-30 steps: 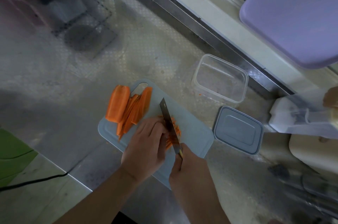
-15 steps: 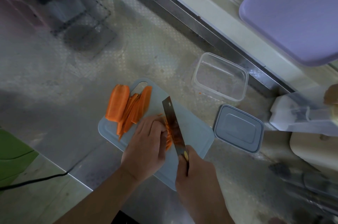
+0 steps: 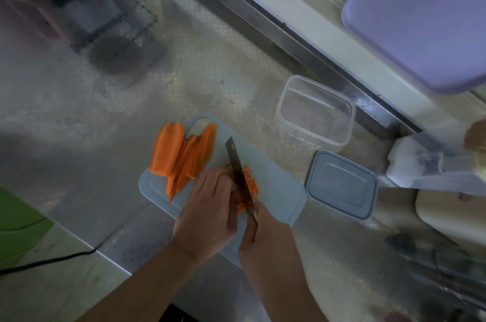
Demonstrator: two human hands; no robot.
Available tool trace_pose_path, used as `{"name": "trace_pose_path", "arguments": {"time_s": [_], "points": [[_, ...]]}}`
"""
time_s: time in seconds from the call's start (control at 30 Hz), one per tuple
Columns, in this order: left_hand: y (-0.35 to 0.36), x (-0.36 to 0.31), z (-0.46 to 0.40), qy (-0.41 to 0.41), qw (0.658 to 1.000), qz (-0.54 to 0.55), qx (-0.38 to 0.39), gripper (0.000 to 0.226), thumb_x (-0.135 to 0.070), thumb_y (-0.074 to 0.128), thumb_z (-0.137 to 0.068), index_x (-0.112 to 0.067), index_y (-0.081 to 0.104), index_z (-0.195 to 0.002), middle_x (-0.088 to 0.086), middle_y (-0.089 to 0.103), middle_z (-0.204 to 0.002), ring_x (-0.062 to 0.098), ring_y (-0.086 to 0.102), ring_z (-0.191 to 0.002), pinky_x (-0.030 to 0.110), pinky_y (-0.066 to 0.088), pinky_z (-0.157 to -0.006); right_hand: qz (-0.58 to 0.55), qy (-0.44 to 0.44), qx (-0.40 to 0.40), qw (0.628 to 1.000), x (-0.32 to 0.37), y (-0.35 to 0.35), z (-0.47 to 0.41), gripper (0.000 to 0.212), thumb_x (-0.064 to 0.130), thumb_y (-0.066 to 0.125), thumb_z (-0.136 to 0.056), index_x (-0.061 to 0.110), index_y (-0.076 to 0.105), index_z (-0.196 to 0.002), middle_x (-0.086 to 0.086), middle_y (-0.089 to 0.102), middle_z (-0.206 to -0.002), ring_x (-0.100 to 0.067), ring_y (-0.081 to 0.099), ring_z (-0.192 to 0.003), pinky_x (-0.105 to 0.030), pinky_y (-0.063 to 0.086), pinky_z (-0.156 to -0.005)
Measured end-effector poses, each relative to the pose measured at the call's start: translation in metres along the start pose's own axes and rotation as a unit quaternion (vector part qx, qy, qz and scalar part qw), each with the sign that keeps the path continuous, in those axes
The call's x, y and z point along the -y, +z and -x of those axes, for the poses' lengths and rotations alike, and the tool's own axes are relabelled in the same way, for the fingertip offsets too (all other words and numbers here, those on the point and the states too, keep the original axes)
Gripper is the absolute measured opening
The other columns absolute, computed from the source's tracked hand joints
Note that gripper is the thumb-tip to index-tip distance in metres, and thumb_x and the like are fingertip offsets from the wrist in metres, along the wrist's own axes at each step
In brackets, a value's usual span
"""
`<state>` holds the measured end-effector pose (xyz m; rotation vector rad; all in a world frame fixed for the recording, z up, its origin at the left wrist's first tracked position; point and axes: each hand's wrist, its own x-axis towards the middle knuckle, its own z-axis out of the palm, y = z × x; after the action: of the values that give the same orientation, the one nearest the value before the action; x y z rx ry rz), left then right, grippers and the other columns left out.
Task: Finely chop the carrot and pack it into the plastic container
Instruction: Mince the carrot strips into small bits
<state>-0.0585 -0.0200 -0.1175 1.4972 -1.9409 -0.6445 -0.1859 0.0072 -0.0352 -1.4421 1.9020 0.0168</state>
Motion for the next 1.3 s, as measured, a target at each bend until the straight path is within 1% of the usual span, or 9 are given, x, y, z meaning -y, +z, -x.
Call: {"name": "trace_pose_path", "arguments": {"time_s": [0.1,0.23,0.37,0.63,0.77,0.87,1.07,1.17,1.3], "points": [[0.000,-0.001,0.000,0.000,1.000,-0.002,-0.004,0.004,-0.007,0.059,-0.094,-0.010,0.057,-0.093,0.005,0.056,-0.106,0.025,0.055,-0.104,0.030,0.045,-0.099,-0.041,-0.007,-0.015,0.999,-0.001,0.002,-0.001,0.027,0.036,0.035,-0.107,0.038,0.053,-0.127,0.008,0.056,-0.062,-0.007,0.059,-0.056,-0.020,0.041,-0.048],[0.000,0.001,0.001,-0.016,1.000,0.005,0.007,0.004,-0.011,0.055,-0.097,-0.012,0.056,-0.093,0.004,0.057,-0.109,0.023,0.055,-0.108,0.033,0.046,-0.099,-0.063,-0.013,-0.030,0.997,-0.006,-0.004,0.007,0.013,0.035,0.039,-0.106,0.039,0.050,-0.103,0.003,0.058,-0.062,-0.011,0.060,-0.056,-0.029,0.045,-0.046],[0.000,0.000,0.001,-0.017,1.000,0.004,0.007,0.005,-0.012,0.052,-0.098,-0.013,0.055,-0.095,0.002,0.055,-0.110,0.020,0.053,-0.107,0.028,0.043,-0.099,-0.044,-0.008,-0.010,0.999,-0.007,-0.011,0.015,0.012,0.034,0.039,-0.106,0.035,0.045,-0.096,0.002,0.053,-0.060,-0.005,0.059,-0.057,-0.022,0.040,-0.046],[0.001,0.000,0.001,-0.023,1.000,-0.005,0.011,0.016,0.002,0.069,-0.089,-0.008,0.057,-0.092,0.005,0.056,-0.110,0.024,0.054,-0.104,0.030,0.044,-0.097,-0.024,0.001,0.017,1.000,-0.002,-0.012,0.015,0.014,0.032,0.037,-0.107,0.034,0.051,-0.107,0.004,0.056,-0.066,-0.010,0.056,-0.054,-0.022,0.040,-0.049],[0.001,0.000,0.000,-0.018,1.000,-0.014,0.016,0.012,0.002,0.064,-0.089,-0.008,0.057,-0.092,0.008,0.057,-0.108,0.027,0.055,-0.103,0.034,0.046,-0.095,-0.010,0.014,0.017,1.000,0.000,-0.004,0.007,0.021,0.033,0.034,-0.106,0.037,0.051,-0.118,0.007,0.057,-0.070,-0.008,0.058,-0.061,-0.020,0.039,-0.051],[0.000,-0.001,-0.001,-0.003,1.000,-0.015,0.013,0.006,-0.003,0.058,-0.086,-0.007,0.058,-0.091,0.009,0.058,-0.105,0.029,0.056,-0.101,0.035,0.045,-0.097,-0.019,0.005,-0.001,1.000,0.002,0.005,0.000,0.028,0.035,0.034,-0.105,0.039,0.047,-0.129,0.007,0.061,-0.073,-0.010,0.063,-0.066,-0.027,0.051,-0.058],[0.000,-0.001,0.001,-0.025,1.000,0.004,0.008,0.006,-0.007,0.058,-0.093,-0.011,0.054,-0.092,0.003,0.054,-0.108,0.024,0.053,-0.104,0.029,0.043,-0.100,-0.068,-0.005,-0.033,0.997,-0.003,-0.001,0.007,0.013,0.036,0.038,-0.107,0.038,0.051,-0.102,0.011,0.061,-0.067,-0.009,0.061,-0.057,-0.026,0.044,-0.047],[-0.001,-0.001,0.001,-0.028,1.000,0.009,0.000,0.004,-0.009,0.055,-0.096,-0.010,0.054,-0.093,0.003,0.054,-0.108,0.021,0.052,-0.105,0.022,0.037,-0.102,-0.063,-0.013,-0.031,0.997,-0.006,-0.007,0.015,0.013,0.032,0.040,-0.107,0.035,0.049,-0.098,0.001,0.054,-0.058,-0.010,0.058,-0.055,-0.023,0.037,-0.044],[-0.002,-0.002,0.000,-0.026,1.000,0.015,-0.005,0.008,-0.005,0.060,-0.096,-0.009,0.055,-0.093,0.005,0.055,-0.108,0.021,0.052,-0.104,0.022,0.038,-0.101,-0.056,-0.006,-0.008,0.998,-0.004,-0.013,0.020,0.015,0.032,0.039,-0.106,0.033,0.047,-0.094,0.001,0.052,-0.059,-0.006,0.056,-0.055,-0.021,0.038,-0.047]]}}
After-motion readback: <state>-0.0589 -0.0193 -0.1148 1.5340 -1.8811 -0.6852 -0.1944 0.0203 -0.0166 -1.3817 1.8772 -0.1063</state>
